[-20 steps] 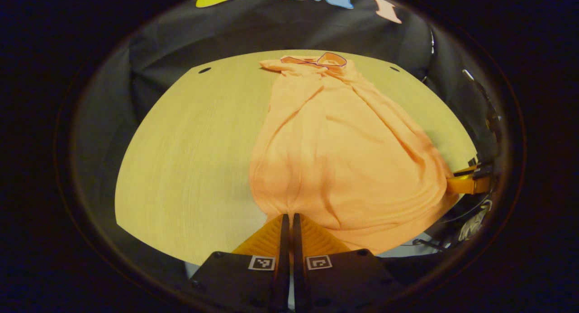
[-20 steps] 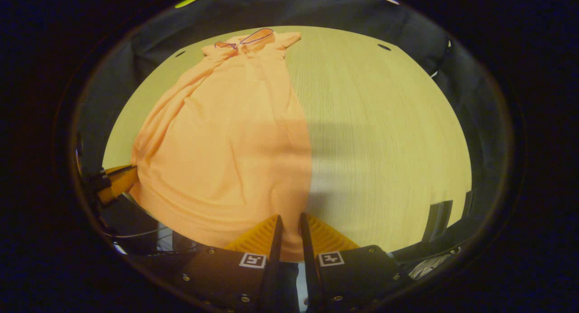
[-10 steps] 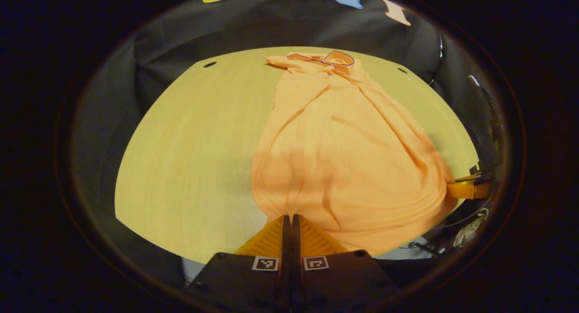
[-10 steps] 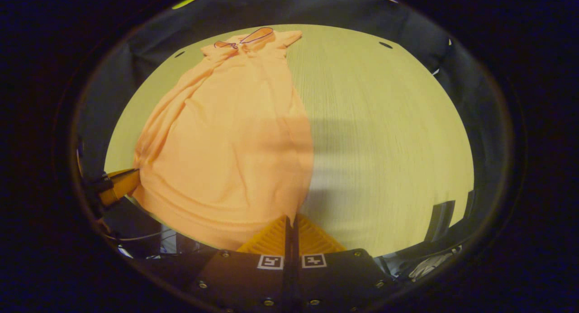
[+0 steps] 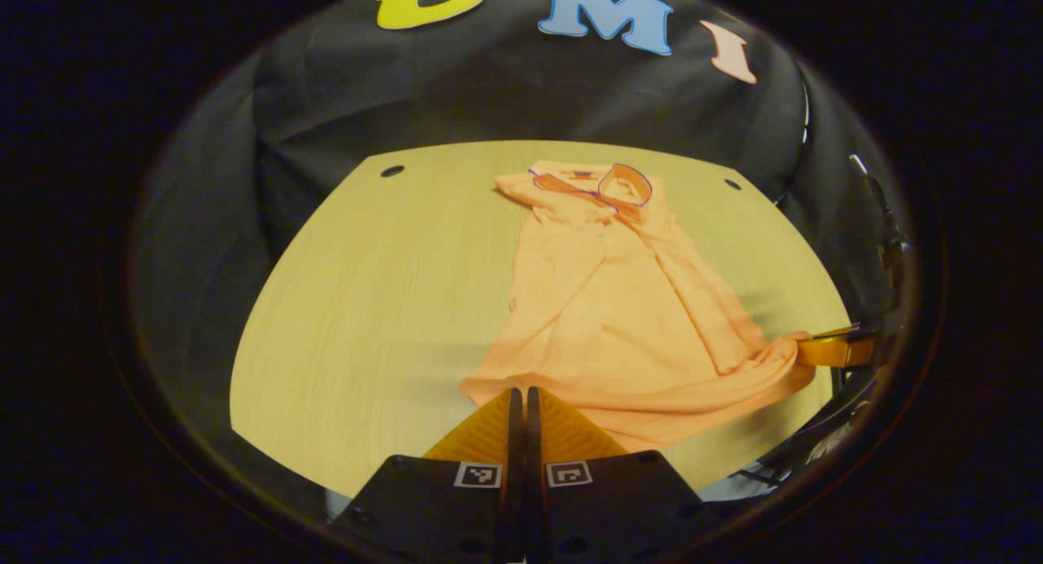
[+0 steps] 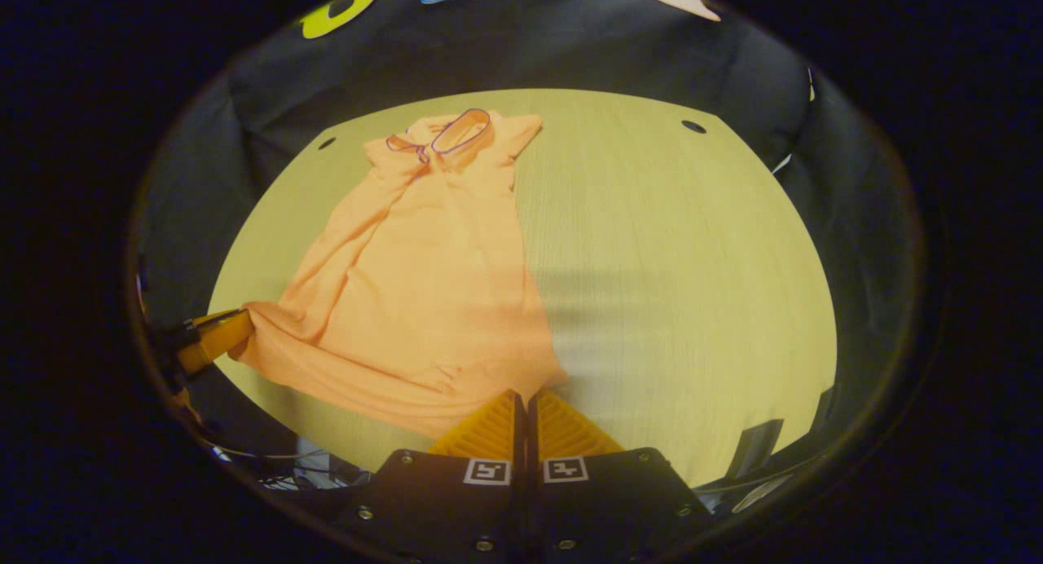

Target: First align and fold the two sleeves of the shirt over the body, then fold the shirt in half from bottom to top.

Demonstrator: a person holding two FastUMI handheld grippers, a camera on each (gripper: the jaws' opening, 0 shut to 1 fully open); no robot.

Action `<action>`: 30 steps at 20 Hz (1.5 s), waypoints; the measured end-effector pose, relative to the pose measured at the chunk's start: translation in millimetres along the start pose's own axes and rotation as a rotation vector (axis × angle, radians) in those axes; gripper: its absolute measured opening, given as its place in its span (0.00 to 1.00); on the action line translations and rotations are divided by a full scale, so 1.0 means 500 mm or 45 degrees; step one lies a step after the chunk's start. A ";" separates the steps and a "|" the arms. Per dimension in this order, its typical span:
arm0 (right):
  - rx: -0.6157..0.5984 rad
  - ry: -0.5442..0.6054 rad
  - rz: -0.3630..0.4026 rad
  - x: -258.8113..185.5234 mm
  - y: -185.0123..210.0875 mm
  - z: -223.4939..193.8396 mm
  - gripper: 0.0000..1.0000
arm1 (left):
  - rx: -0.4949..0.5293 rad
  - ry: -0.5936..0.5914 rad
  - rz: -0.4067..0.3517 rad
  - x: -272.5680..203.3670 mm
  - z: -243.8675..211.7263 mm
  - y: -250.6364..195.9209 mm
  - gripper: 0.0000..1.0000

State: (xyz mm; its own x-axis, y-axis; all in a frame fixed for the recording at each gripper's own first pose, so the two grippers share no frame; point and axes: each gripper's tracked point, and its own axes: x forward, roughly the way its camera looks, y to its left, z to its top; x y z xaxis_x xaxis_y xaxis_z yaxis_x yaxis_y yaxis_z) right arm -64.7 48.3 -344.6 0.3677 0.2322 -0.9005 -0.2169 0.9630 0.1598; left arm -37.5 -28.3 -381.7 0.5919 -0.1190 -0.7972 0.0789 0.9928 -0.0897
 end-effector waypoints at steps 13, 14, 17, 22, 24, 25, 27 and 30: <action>-0.059 -0.342 -0.003 0.111 -0.034 0.516 0.00 | 0.008 -0.292 -0.003 0.249 0.481 0.024 0.06; -0.061 -0.372 -0.010 0.122 -0.037 0.555 0.00 | 0.008 -0.305 0.000 0.274 0.509 0.027 0.06; -0.047 -0.435 -0.024 0.167 -0.045 0.664 0.00 | 0.010 -0.333 0.003 0.351 0.582 0.040 0.05; -0.045 -0.460 -0.063 0.274 -0.060 0.764 0.00 | 0.072 -0.385 0.014 0.466 0.680 0.051 0.05; -0.066 -0.461 -0.089 0.314 -0.069 0.783 0.00 | 0.106 -0.362 0.028 0.518 0.680 0.052 0.05; -0.067 -0.452 -0.098 0.336 -0.071 0.785 0.00 | 0.121 -0.343 0.040 0.542 0.667 0.055 0.05; -0.063 -0.426 -0.111 0.375 -0.074 0.782 0.00 | 0.127 -0.299 0.068 0.570 0.644 0.063 0.05; -0.103 -0.396 -0.149 0.414 -0.065 0.770 0.00 | 0.147 -0.242 0.078 0.618 0.623 0.068 0.05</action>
State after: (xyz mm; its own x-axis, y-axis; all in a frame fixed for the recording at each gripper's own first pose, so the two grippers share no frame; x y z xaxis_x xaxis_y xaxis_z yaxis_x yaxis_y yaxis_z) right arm 366.6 117.6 -380.3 0.6498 0.1634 -0.7423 -0.2235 0.9745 0.0188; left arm 398.0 -34.3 -444.9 0.7379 -0.0689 -0.6714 0.1228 0.9919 0.0332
